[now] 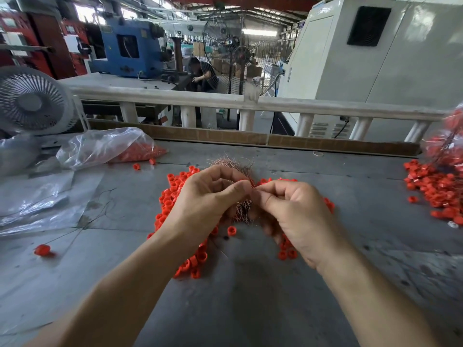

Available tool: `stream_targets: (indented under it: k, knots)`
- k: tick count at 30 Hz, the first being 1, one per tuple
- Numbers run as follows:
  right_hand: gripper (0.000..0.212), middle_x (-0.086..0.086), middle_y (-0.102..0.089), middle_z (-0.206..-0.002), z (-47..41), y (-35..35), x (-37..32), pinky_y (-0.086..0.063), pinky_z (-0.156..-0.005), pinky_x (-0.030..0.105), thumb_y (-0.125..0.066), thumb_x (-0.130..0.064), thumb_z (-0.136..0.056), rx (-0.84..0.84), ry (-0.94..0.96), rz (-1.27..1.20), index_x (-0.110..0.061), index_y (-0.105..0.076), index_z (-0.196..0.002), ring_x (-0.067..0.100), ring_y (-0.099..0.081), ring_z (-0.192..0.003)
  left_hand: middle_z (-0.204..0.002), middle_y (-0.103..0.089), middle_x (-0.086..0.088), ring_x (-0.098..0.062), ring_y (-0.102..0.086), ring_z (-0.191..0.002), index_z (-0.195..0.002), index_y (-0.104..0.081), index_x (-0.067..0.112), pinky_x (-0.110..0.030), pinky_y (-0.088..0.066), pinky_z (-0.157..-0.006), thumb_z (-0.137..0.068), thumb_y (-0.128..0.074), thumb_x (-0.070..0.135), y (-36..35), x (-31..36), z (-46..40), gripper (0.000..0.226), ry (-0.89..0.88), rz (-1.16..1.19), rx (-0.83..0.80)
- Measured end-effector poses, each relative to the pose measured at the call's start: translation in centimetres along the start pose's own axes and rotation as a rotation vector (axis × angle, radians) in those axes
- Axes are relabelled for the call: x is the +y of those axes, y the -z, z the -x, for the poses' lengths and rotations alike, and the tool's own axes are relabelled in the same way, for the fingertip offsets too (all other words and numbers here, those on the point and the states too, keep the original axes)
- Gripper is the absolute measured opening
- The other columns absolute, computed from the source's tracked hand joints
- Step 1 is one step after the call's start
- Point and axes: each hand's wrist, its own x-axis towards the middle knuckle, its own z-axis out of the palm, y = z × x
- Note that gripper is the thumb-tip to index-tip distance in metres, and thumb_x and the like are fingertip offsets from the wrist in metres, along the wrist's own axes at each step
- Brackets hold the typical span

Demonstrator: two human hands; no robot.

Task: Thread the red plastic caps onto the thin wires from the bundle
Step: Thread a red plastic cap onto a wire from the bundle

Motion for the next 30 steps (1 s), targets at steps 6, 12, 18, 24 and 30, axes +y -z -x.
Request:
stream_targets:
  k: [6, 12, 18, 24, 30]
  knots:
    - [0.014, -0.004, -0.068, -0.061, 0.42, -0.85, 0.00, -0.039, -0.045, 0.020, -0.071, -0.021, -0.096, 0.070, 0.183, 0.269, -0.021, -0.075, -0.082, 0.006, -0.053, -0.049, -0.067, -0.059, -0.007, -0.014, -0.051, -0.053, -0.083, -0.073, 0.023, -0.029, -0.043, -0.055, -0.094, -0.062, -0.001, -0.16, 0.15, 0.10, 0.028, 0.047, -0.041, 0.031]
    - [0.010, -0.011, -0.073, -0.073, 0.56, -0.98, -0.30, -0.052, -0.061, 0.020, -0.073, -0.018, -0.093, 0.145, 0.257, 0.295, -0.024, -0.076, -0.085, 0.006, -0.067, -0.067, -0.077, -0.068, -0.011, -0.015, -0.061, -0.063, -0.101, -0.076, 0.014, -0.026, -0.053, -0.056, -0.093, -0.070, 0.006, 0.19, 0.17, 0.07, 0.013, 0.045, 0.098, -0.009]
    - [0.012, -0.011, -0.069, -0.068, 0.59, -0.70, -0.41, -0.048, -0.058, 0.016, -0.071, -0.016, -0.094, 0.238, 0.357, 0.364, -0.025, -0.076, -0.088, 0.008, -0.064, -0.064, -0.085, -0.071, -0.010, -0.018, -0.069, -0.074, -0.108, -0.078, 0.016, -0.030, -0.060, -0.070, -0.093, -0.066, 0.001, 0.39, -0.08, -0.14, 0.024, -0.003, 0.138, -0.039]
    - [0.016, -0.011, -0.065, -0.066, 0.80, -0.79, -0.37, -0.043, -0.049, 0.016, -0.062, -0.019, -0.101, 0.221, 0.394, 0.411, -0.029, -0.072, -0.094, 0.010, -0.059, -0.057, -0.086, -0.073, -0.010, -0.018, -0.069, -0.073, -0.105, -0.079, 0.021, -0.030, -0.060, -0.069, -0.090, -0.067, 0.009, 0.46, -0.08, -0.07, 0.022, -0.004, 0.151, -0.054]
    - [0.018, -0.004, -0.063, -0.067, 0.85, -0.81, -0.46, -0.045, -0.054, 0.021, -0.057, -0.020, -0.104, 0.149, 0.382, 0.400, -0.030, -0.068, -0.094, 0.012, -0.058, -0.059, -0.089, -0.074, -0.008, -0.017, -0.067, -0.074, -0.111, -0.078, 0.020, -0.026, -0.057, -0.069, -0.093, -0.065, 0.012, 0.57, -0.13, 0.02, 0.024, 0.002, 0.089, -0.070]
